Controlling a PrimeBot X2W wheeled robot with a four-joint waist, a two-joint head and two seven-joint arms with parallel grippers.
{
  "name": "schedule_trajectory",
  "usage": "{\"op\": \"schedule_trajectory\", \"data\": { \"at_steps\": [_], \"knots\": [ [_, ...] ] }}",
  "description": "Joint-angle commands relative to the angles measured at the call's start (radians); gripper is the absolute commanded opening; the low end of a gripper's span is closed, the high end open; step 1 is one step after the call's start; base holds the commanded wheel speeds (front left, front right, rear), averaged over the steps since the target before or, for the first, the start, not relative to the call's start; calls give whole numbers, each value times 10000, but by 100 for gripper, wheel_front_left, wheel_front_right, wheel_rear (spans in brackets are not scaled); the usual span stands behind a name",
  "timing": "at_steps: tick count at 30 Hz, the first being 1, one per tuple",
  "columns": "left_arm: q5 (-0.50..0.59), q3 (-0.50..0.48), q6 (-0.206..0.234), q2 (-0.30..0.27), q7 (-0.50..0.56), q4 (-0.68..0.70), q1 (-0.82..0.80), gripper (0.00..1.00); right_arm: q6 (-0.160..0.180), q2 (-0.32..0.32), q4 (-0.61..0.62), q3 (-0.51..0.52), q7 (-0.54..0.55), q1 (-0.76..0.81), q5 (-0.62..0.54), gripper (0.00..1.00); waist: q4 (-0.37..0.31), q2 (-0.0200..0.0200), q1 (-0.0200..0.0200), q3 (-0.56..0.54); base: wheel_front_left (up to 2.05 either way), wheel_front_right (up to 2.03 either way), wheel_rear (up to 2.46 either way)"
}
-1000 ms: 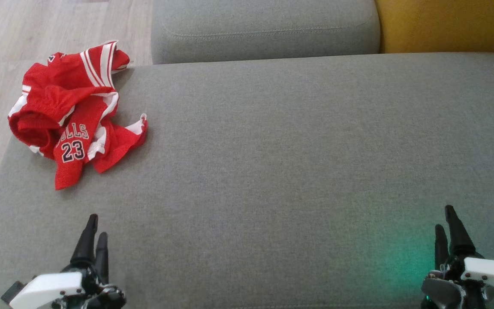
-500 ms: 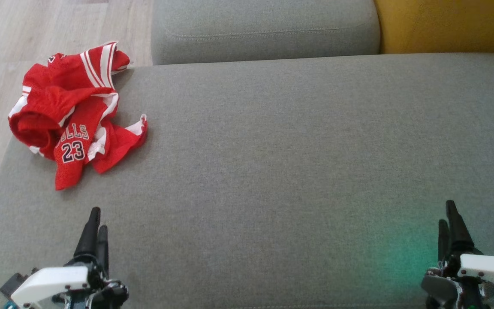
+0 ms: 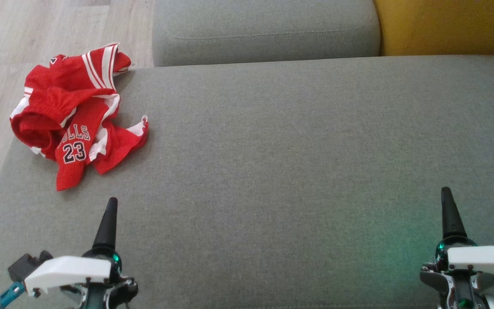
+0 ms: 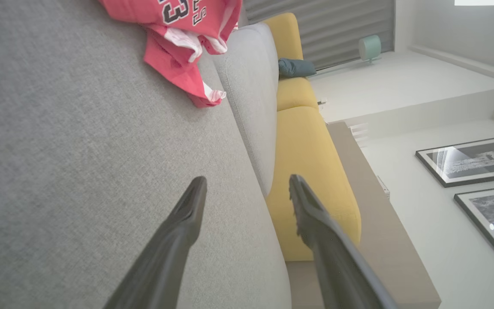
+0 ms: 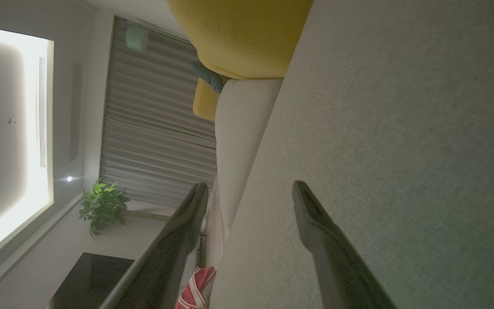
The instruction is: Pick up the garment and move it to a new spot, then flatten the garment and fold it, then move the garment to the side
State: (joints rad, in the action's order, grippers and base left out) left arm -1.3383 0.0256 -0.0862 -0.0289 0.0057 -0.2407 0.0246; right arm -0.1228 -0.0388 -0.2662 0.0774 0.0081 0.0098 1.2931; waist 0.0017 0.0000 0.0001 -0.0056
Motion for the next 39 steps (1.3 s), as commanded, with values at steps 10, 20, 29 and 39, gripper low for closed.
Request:
{"op": "schedule_trajectory", "data": {
  "at_steps": [10,20,29,39],
  "knots": [
    [2441,387,152,-125,-415,669,-336,100,-30,-61,822,-362,-421,-212,-2054,100,13,0,0,-34,0,0,0],
    [4306,599,280,-167,-679,847,-307,100,-36,-67,893,-669,-687,-176,-3802,100,24,0,0,-62,0,0,0],
    [5610,727,436,-203,-941,993,-205,100,-41,-74,789,-930,-952,-161,-5143,100,23,0,0,-91,0,0,0],
    [6882,910,562,-221,-1234,1104,-143,100,-48,-80,740,-1178,-1247,-175,-6499,100,37,0,0,-127,0,0,0]
  ]
}}
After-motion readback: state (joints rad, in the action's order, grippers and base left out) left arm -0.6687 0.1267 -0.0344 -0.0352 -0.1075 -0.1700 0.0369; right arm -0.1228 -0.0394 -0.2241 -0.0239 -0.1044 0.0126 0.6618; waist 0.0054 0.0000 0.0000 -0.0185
